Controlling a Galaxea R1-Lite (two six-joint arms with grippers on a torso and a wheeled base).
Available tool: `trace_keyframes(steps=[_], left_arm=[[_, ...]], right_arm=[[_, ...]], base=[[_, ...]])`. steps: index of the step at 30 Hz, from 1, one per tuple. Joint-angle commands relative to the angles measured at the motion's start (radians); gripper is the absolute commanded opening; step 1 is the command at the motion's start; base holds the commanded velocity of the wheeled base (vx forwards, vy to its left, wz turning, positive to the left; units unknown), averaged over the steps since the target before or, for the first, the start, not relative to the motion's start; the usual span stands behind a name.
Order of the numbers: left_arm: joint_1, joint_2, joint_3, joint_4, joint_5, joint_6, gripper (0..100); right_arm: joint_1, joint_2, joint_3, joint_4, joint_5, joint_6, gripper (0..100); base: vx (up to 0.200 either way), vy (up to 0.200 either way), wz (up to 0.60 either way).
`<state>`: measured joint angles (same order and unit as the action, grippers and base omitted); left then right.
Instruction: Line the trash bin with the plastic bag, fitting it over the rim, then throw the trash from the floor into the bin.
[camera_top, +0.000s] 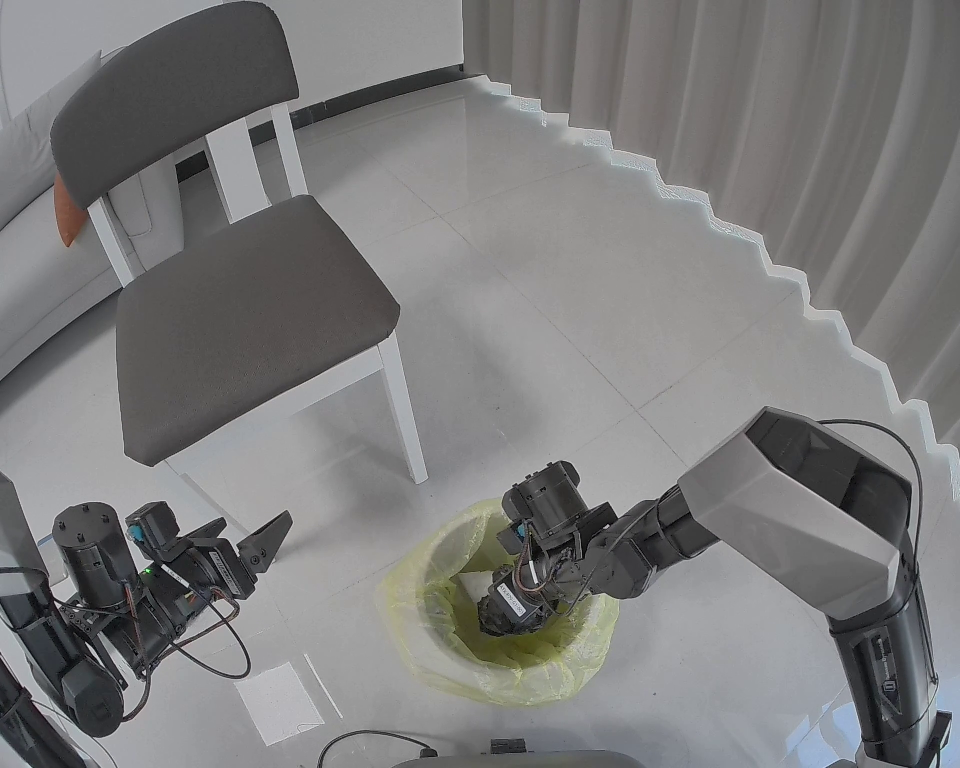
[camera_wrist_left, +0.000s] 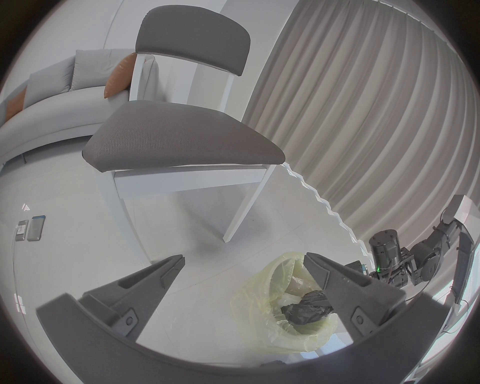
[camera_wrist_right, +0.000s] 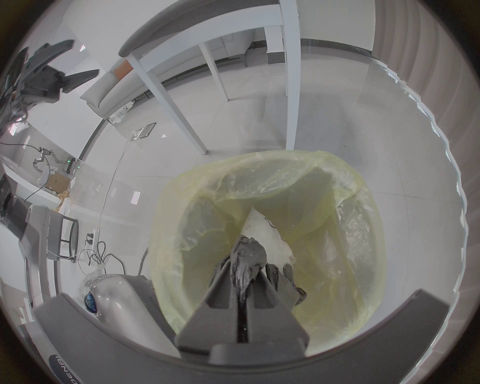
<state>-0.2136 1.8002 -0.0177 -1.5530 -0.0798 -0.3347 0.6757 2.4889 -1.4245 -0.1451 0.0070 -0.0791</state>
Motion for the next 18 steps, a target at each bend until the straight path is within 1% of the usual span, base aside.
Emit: trace_keyframes(steps=[1, 8, 14, 18], left_arm=[[-0.006, -0.016, 0.018, -0.018, 0.000, -0.001, 100], [-0.010, -0.013, 0.018, -0.018, 0.000, -0.001, 100], [-0.012, -0.013, 0.018, -0.018, 0.000, -0.001, 100], [-0.004, -0.013, 0.018, -0.018, 0.000, -0.003, 100]], right_arm=[[-0.031, 0.080, -0.047, 0.004, 0.001, -0.010, 0], [-0.036, 0.131, -0.111, 0.018, 0.004, -0.013, 0], [-0.035, 0.169, -0.254, 0.168, 0.008, -0.010, 0], [-0.031, 0.173, -0.260, 0.180, 0.008, -0.014, 0]], base=[[0.000, 0.000, 0.00], [0.000, 0.000, 0.00], [0.000, 0.000, 0.00], [0.000, 0.000, 0.00]])
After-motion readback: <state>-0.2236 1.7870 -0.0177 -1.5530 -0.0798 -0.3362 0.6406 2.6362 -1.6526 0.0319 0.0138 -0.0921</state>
